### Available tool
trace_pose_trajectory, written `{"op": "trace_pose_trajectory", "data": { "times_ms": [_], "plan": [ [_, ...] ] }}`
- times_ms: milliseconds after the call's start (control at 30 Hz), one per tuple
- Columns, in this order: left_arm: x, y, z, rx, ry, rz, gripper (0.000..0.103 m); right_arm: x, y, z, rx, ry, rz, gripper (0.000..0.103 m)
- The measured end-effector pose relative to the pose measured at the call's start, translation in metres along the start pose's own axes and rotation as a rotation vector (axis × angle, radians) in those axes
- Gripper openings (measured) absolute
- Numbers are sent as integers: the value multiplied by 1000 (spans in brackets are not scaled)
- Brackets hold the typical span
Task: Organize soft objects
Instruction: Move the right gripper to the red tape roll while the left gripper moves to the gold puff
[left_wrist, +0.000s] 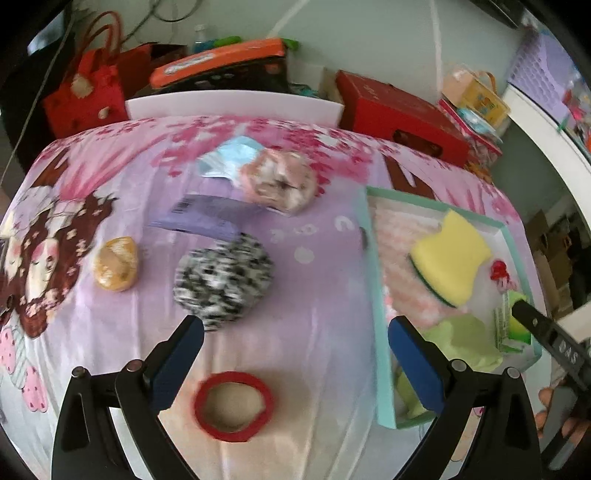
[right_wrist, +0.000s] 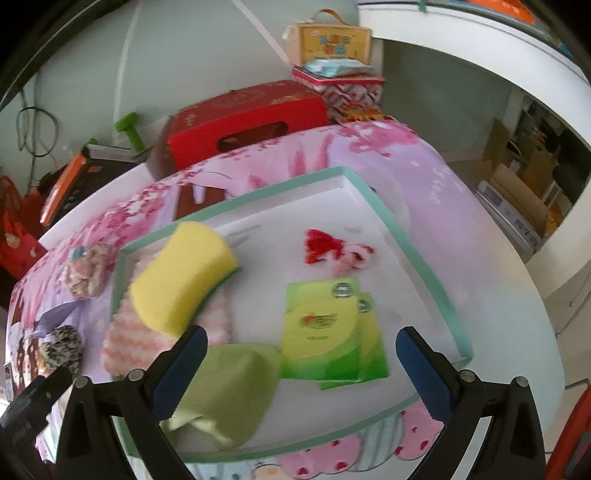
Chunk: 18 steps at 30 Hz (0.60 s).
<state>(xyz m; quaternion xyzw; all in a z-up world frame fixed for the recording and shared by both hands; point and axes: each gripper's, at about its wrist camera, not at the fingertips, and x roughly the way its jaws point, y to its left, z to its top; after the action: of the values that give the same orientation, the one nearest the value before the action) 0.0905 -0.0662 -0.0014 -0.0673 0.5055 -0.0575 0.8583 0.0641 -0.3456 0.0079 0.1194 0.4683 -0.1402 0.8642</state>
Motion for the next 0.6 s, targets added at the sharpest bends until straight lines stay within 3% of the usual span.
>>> {"op": "trace_pose_trajectory", "data": {
  "times_ms": [333, 600],
  "plan": [
    [-37, 74, 11, -102, -59, 197, 100, -27, 78, -13, -145, -64, 183, 103],
    [-52, 116, 9, -204, -76, 190, 100, -34, 146, -40, -318, -46, 281, 103]
  ]
}}
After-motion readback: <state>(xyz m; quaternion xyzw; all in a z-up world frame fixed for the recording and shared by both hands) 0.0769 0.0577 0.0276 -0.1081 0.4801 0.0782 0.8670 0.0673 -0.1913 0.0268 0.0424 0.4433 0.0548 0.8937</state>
